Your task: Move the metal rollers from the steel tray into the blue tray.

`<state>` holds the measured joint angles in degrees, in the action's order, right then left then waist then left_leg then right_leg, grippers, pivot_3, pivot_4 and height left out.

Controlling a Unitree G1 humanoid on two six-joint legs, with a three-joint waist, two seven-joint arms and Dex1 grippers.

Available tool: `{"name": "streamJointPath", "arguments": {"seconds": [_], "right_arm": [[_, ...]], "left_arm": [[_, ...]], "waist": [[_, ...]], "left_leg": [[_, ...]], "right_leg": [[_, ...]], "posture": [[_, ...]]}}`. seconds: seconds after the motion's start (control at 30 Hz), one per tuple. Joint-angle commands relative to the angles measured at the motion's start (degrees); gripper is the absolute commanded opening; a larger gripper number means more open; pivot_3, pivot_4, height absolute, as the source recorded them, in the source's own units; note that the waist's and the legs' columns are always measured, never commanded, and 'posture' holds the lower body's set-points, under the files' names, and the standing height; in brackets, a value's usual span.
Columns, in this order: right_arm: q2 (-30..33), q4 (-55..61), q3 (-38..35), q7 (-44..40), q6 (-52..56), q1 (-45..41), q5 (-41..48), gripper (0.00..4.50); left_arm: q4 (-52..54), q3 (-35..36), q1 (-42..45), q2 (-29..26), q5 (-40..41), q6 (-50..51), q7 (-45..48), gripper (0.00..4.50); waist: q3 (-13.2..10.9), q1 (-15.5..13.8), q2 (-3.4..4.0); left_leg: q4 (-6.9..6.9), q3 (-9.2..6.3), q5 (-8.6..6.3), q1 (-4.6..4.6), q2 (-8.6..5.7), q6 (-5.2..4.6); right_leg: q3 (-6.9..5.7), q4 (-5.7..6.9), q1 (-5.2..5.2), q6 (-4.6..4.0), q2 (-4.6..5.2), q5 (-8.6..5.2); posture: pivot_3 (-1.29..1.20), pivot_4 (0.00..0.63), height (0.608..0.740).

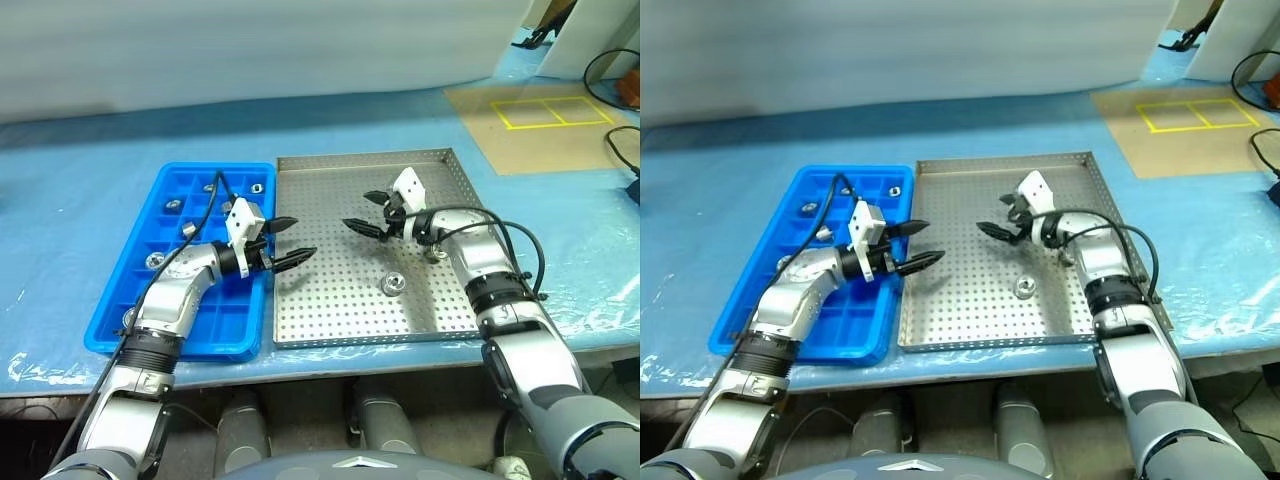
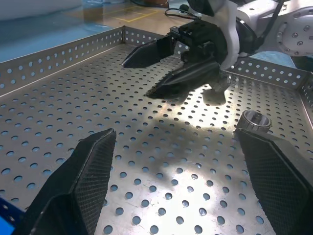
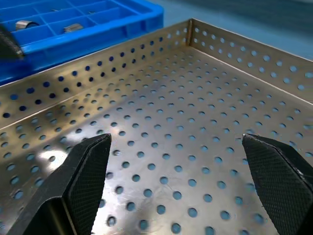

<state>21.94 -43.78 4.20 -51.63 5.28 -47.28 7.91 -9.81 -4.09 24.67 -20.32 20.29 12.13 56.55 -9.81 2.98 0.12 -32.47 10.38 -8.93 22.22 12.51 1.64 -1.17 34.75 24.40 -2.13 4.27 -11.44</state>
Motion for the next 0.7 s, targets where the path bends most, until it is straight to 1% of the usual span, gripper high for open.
{"name": "streamJointPath", "arguments": {"seconds": [0.03, 0.27, 0.6, 0.7], "right_arm": [[0.8, -5.5, -2.7, 3.4, 0.2, -5.5, -0.5, 4.45], [1.6, -10.0, -2.0, -0.9, 5.2, -9.0, -1.2, 4.45], [2.6, -9.2, 0.0, 0.0, 5.7, -9.4, -6.0, 4.45], [2.7, -9.3, 0.7, -0.7, 7.3, -9.7, -7.0, 4.45]], "left_arm": [[4.7, -0.4, 2.4, 0.4, 0.8, 2.7, -1.2, 4.24], [7.6, -0.6, 4.5, 0.7, 1.5, 7.5, -2.7, 4.24], [9.6, -0.8, 5.5, 0.8, 2.2, 10.5, -3.4, 4.24], [10.0, -0.7, 5.6, 0.7, 2.2, 11.1, -3.3, 4.24]], "waist": [[0.0, 0.3, 0.0], [0.0, 1.2, 0.01], [0.0, 1.3, 0.02], [0.0, 1.3, 0.02]], "left_leg": [[0.0, 0.0, 0.0, 0.0, 0.0, 0.0], [0.01, 0.0, 0.0, 0.02, 0.06, -0.01], [-0.08, 0.07, -0.01, 0.02, 0.13, -0.02], [-0.08, 0.07, -0.01, 0.03, 0.13, -0.02]], "right_leg": [[0.0, 0.01, 0.0, 0.0, 0.0, 0.0], [-0.03, -0.01, 0.0, -0.01, -0.05, 0.0], [-0.04, 0.03, 0.03, -0.02, -0.07, 0.01], [-0.04, 0.02, 0.03, -0.02, -0.07, 0.01]], "posture": [[-0.42, 0.15, 0.74], [-0.44, 0.15, 0.74], [-0.46, 0.15, 0.74], [-0.47, 0.15, 0.74]]}}
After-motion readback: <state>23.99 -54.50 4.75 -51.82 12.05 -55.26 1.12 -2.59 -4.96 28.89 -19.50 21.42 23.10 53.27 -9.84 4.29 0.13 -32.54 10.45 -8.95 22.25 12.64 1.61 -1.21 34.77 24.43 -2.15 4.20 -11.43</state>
